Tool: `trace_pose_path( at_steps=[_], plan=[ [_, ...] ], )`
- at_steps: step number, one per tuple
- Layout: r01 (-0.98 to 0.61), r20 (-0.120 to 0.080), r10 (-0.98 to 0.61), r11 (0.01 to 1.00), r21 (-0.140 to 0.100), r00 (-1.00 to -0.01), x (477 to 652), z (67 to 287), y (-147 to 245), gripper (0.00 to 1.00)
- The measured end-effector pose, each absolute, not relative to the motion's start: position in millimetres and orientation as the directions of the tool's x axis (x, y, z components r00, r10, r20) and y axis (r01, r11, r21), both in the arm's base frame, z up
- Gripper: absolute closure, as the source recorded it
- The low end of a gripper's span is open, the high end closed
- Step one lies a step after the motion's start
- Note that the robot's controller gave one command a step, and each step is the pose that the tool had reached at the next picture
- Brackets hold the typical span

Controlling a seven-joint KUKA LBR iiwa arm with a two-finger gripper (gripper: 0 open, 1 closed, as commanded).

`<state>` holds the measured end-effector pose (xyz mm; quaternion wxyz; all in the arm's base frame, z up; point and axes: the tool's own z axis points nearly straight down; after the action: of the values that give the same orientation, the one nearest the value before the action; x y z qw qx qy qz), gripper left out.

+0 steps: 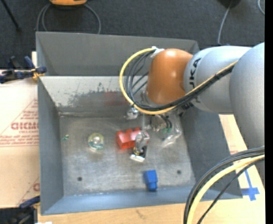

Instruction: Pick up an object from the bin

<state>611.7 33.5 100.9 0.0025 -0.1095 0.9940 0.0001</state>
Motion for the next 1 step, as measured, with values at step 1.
trace_pose_path(
  at_steps=[1],
  plan=[
    [-0.684,-0.008,-0.684,0.730,-0.002,-0.730,625.2,77.7,22.0,0.00]
  ],
)
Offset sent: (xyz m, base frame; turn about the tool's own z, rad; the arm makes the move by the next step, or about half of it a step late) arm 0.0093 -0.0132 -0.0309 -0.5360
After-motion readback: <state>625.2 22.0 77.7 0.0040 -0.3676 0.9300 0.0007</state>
